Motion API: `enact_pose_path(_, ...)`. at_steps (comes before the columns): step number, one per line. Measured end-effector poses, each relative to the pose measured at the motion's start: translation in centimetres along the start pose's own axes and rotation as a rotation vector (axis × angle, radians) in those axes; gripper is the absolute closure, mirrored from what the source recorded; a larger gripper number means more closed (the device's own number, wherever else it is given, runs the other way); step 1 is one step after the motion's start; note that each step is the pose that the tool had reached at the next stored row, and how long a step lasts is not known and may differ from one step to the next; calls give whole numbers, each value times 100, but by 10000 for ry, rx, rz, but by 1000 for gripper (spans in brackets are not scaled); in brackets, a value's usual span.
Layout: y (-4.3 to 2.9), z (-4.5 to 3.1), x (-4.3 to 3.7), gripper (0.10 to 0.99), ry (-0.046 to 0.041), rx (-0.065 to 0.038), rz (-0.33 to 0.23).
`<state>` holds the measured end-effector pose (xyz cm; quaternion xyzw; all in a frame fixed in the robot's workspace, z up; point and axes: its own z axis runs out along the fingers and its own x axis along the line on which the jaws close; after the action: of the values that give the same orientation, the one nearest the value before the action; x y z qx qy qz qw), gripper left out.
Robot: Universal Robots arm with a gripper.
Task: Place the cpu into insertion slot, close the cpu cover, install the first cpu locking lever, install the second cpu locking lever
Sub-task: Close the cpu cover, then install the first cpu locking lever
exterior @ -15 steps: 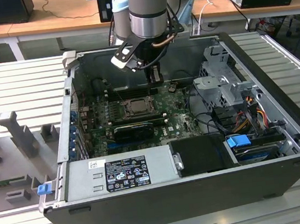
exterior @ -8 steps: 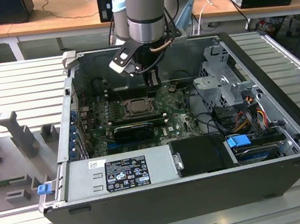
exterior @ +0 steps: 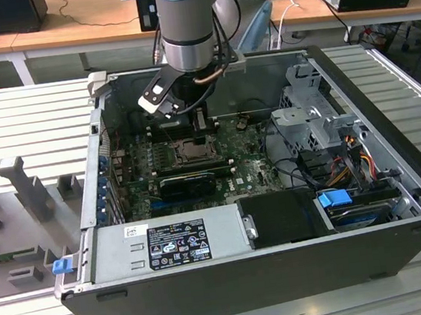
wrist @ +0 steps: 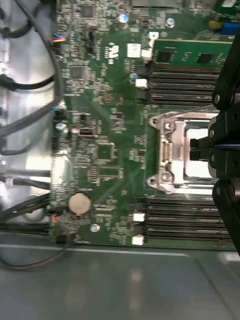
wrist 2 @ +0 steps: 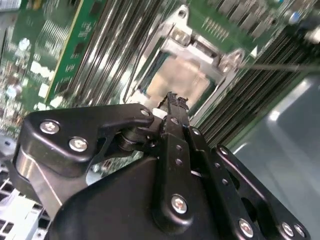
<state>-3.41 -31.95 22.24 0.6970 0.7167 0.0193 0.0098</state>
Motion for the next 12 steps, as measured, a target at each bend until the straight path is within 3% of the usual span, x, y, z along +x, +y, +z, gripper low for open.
enact_pose_path(3, -55, -1, 2, 980, 2, 0, -7)
enact_pose_path(12, -100, -3, 3, 980, 4, 0, -8)
